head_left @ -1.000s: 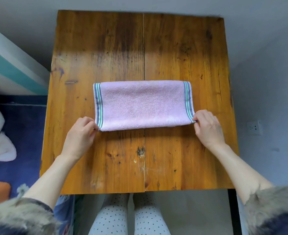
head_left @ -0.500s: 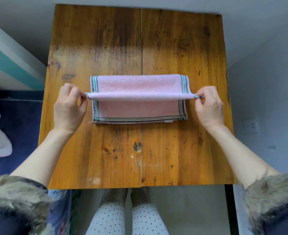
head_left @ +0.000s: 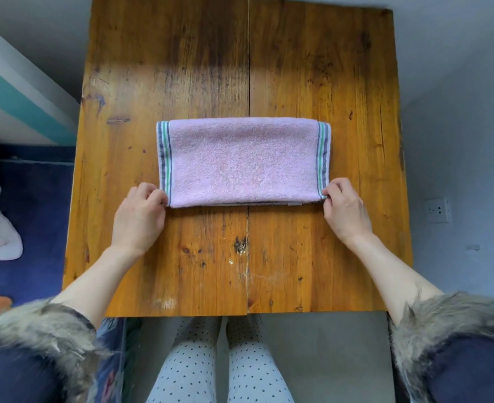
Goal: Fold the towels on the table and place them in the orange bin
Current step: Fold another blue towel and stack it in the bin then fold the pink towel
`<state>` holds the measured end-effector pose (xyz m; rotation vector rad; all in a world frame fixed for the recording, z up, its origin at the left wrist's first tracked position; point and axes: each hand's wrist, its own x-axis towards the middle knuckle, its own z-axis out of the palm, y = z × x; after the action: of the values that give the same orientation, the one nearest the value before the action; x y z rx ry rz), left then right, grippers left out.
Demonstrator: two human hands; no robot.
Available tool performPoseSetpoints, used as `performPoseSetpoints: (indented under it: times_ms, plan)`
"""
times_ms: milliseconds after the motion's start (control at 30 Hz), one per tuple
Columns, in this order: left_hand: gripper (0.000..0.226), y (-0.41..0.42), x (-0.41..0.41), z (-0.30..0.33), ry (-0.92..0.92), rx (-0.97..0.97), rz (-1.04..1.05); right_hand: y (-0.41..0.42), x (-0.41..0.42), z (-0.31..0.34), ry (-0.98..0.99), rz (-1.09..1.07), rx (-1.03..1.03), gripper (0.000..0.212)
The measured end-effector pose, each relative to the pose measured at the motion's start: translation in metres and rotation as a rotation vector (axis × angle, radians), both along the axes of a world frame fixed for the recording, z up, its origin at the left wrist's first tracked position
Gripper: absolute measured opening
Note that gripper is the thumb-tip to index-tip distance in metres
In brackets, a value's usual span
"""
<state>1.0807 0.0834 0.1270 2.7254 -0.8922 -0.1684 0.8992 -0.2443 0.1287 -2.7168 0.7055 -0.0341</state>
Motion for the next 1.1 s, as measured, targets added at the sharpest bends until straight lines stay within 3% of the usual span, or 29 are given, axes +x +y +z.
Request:
performPoseSetpoints:
  times_ms: [100, 167, 267, 367, 633, 833, 967, 1100]
  plan:
    - [0.009, 0.0, -0.005, 0.006, 0.146, -0.108, 0.15, 0.003, -0.004, 0.002, 0.025, -0.064, 0.058, 0.02]
    - [0.01, 0.0, -0.01, 0.008, 0.141, -0.157, 0.183, 0.009, -0.006, 0.006, 0.001, -0.104, 0.061, 0.023]
    - [0.022, -0.002, -0.021, 0.007, -0.023, -0.083, -0.004, 0.02, -0.009, 0.008, -0.014, 0.012, -0.079, 0.035]
    - [0.042, -0.023, -0.033, 0.004, -0.009, 0.03, -0.271, 0.033, -0.002, 0.005, 0.067, 0.223, -0.139, 0.047]
    - [0.055, -0.081, -0.033, -0.024, 0.11, 0.259, -0.376, 0.056, 0.041, -0.016, 0.247, 0.289, -0.031, 0.057]
    - [0.054, -0.054, -0.023, -0.015, 0.12, 0.171, -0.217, 0.038, 0.014, -0.016, 0.099, 0.164, -0.002, 0.051]
    - [0.051, -0.096, 0.0, -0.004, 0.032, 0.058, -0.255, 0.051, 0.069, -0.006, -0.033, 0.181, -0.053, 0.05]
    - [0.057, -0.14, 0.034, -0.019, -0.029, 0.113, -0.205, 0.053, 0.129, -0.019, -0.027, 0.251, -0.121, 0.054]
